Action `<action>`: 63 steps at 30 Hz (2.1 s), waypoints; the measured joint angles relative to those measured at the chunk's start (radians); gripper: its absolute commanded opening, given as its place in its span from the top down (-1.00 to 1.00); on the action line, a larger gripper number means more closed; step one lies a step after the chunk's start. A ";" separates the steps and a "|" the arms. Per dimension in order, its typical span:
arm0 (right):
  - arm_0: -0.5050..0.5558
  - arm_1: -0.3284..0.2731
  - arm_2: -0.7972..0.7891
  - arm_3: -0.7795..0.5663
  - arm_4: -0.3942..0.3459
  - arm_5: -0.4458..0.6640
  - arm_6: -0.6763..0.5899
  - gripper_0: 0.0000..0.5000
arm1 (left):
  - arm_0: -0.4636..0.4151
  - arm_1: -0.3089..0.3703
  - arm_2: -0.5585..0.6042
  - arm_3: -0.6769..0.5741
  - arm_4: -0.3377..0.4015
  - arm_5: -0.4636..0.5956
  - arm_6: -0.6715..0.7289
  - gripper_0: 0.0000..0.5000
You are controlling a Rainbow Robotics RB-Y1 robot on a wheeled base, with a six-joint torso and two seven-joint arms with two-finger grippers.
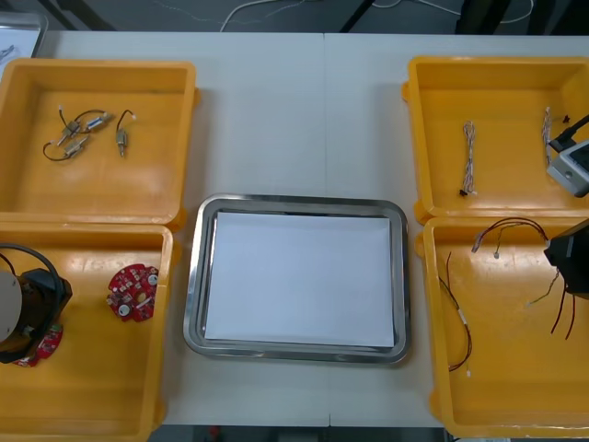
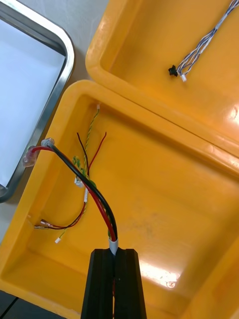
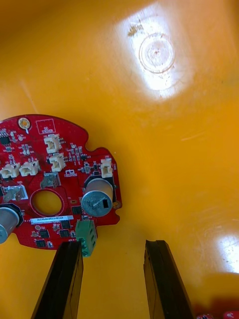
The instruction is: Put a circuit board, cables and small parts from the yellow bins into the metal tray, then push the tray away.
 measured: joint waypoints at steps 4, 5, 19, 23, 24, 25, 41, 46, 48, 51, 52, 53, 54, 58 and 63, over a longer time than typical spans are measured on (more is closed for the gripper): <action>-0.017 0.000 0.001 0.000 0.000 0.000 -0.001 1.00 | 0.000 0.000 -0.015 0.011 -0.007 -0.002 0.000 -0.43; -0.019 0.000 0.002 0.000 -0.001 0.000 -0.001 1.00 | 0.000 0.000 -0.018 0.013 -0.009 -0.002 0.000 -0.43; -0.023 0.000 0.002 0.000 -0.005 0.000 -0.001 1.00 | 0.042 -0.002 -0.023 0.015 0.013 -0.054 -0.001 -0.43; -0.023 0.000 0.002 0.000 -0.005 0.000 -0.001 1.00 | 0.055 -0.002 -0.022 0.015 0.036 -0.065 -0.001 -0.44; -0.023 0.000 0.002 0.000 -0.005 0.000 -0.001 1.00 | 0.059 -0.002 -0.022 0.014 0.036 -0.070 -0.001 -0.43; -0.023 0.000 0.002 0.000 -0.005 0.000 -0.001 1.00 | 0.062 -0.002 -0.022 0.014 0.036 -0.072 -0.002 -0.44; -0.023 0.000 0.002 0.000 -0.005 0.000 -0.001 1.00 | 0.075 -0.002 0.007 0.014 0.051 -0.092 -0.002 -0.38; -0.023 0.000 0.002 0.000 -0.005 0.000 -0.001 1.00 | 0.075 -0.002 0.007 0.015 0.049 -0.102 -0.002 -0.38; -0.023 0.000 0.002 0.000 -0.005 0.000 -0.001 1.00 | 0.075 -0.002 0.007 0.015 0.046 -0.103 -0.002 -0.37; -0.023 0.000 0.002 0.000 -0.005 0.000 -0.001 1.00 | 0.075 -0.002 0.007 0.017 0.038 -0.105 -0.002 -0.34; -0.023 0.000 0.002 0.000 -0.005 0.000 -0.001 1.00 | 0.075 -0.002 0.007 0.018 0.035 -0.107 -0.002 -0.32; -0.023 0.000 0.002 0.000 -0.005 0.000 -0.001 1.00 | 0.075 -0.002 0.007 0.019 0.033 -0.109 -0.002 -0.31; -0.023 0.000 0.002 0.000 -0.005 0.000 -0.001 1.00 | 0.075 -0.002 0.007 0.020 0.032 -0.109 -0.002 -0.29; -0.023 0.000 0.002 0.000 -0.005 0.000 -0.001 1.00 | 0.075 -0.002 0.007 0.026 0.030 -0.112 -0.002 -0.27; -0.023 0.000 0.002 0.000 -0.005 0.000 -0.001 1.00 | 0.075 -0.002 0.006 0.041 0.016 -0.116 -0.002 -0.23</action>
